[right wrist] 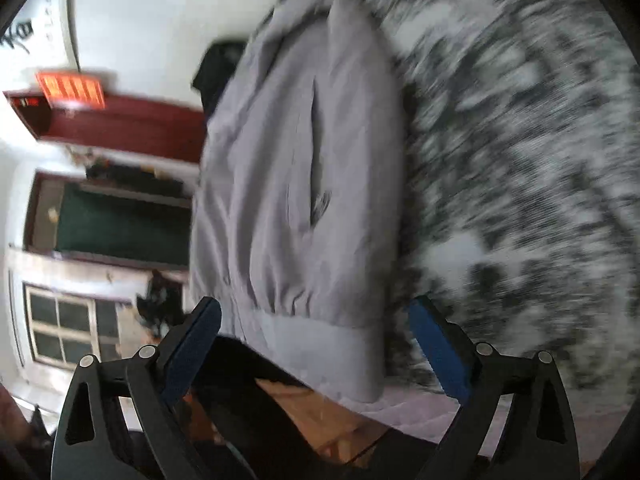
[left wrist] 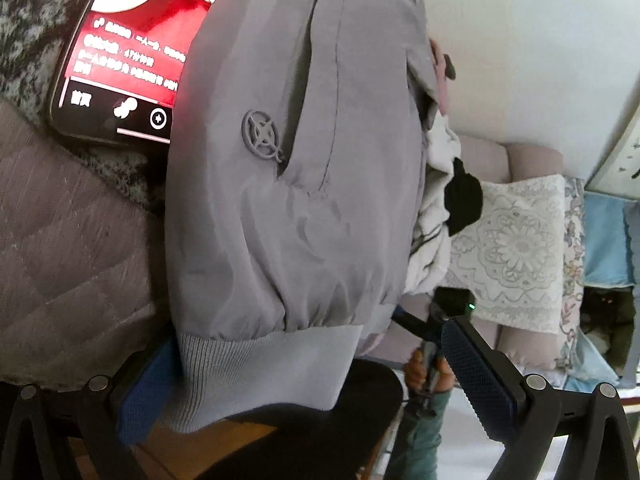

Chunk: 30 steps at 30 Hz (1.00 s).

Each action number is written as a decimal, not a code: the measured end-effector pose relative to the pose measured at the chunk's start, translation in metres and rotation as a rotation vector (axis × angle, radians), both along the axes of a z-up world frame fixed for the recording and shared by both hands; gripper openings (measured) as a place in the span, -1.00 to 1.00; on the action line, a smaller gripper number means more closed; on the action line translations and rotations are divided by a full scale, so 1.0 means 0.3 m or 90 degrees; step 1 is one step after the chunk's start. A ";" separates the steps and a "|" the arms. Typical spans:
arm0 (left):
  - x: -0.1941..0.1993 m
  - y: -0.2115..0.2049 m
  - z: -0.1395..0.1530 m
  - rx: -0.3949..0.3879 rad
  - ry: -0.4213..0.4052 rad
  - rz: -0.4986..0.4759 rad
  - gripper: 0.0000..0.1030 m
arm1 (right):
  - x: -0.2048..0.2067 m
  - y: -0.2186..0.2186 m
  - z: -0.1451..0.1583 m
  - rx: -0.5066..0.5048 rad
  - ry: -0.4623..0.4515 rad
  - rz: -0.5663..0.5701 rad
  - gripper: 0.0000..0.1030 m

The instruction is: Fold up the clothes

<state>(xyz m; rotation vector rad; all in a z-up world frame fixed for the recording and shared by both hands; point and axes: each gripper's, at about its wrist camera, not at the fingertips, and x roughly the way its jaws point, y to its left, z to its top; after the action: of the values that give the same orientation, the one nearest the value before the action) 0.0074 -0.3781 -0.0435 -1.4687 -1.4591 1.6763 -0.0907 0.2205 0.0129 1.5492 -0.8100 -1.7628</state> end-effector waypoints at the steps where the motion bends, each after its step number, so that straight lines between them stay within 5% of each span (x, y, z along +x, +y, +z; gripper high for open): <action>1: 0.004 0.000 0.003 0.005 0.002 0.000 0.98 | -0.006 -0.031 -0.015 0.012 -0.008 0.012 0.89; 3: 0.005 0.001 0.001 0.020 0.000 0.006 0.98 | -0.015 -0.086 -0.030 0.034 -0.014 0.034 0.89; 5: 0.005 0.013 0.008 0.034 0.005 0.007 0.95 | -0.020 -0.116 -0.005 0.038 0.008 0.044 0.57; 7: 0.005 0.029 0.020 0.049 0.014 0.004 0.74 | -0.024 -0.127 0.020 0.032 0.024 0.041 -0.39; 9: -0.005 0.054 0.035 0.061 0.025 -0.004 0.23 | -0.023 -0.128 0.033 0.010 0.032 0.039 -0.57; 11: -0.020 0.067 0.034 0.071 0.022 -0.007 -0.69 | -0.018 -0.129 0.042 -0.010 0.040 0.036 -0.59; 18: -0.032 0.062 0.025 0.094 0.007 0.003 -0.69 | -0.012 -0.130 0.069 -0.059 0.052 -0.003 -0.59; 20: -0.024 0.045 0.028 0.090 0.008 0.009 -0.69 | -0.008 -0.127 0.051 -0.040 0.026 -0.010 -0.38; 22: -0.018 0.032 0.028 0.080 0.006 0.010 -0.69 | -0.001 -0.123 0.016 -0.001 -0.021 -0.009 0.57; 24: -0.013 0.027 0.021 0.065 0.001 0.002 -0.68 | 0.007 -0.146 -0.029 0.032 -0.061 0.005 0.64; 26: -0.006 0.042 0.002 0.048 -0.018 -0.014 -0.37 | 0.007 -0.168 -0.010 0.042 -0.041 0.016 0.63; 27: -0.005 0.053 -0.008 0.041 -0.028 -0.021 -0.33 | 0.009 -0.183 0.003 0.044 -0.027 0.024 0.41; 28: -0.002 0.060 -0.014 0.042 -0.030 -0.024 -0.33 | 0.011 -0.199 0.014 0.044 -0.015 0.035 -0.27; 29: -0.004 0.071 -0.016 0.044 -0.031 -0.026 -0.33 | 0.012 -0.216 0.025 0.045 -0.002 0.045 -0.67; 30: -0.006 0.083 -0.017 0.046 -0.031 -0.029 -0.33 | 0.013 -0.224 0.035 0.033 0.005 0.050 -0.79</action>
<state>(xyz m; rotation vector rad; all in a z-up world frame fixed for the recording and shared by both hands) 0.0055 -0.3532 -0.0487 -1.5024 -1.4854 1.5551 -0.0868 0.1532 0.0234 1.5843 -0.6961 -1.7446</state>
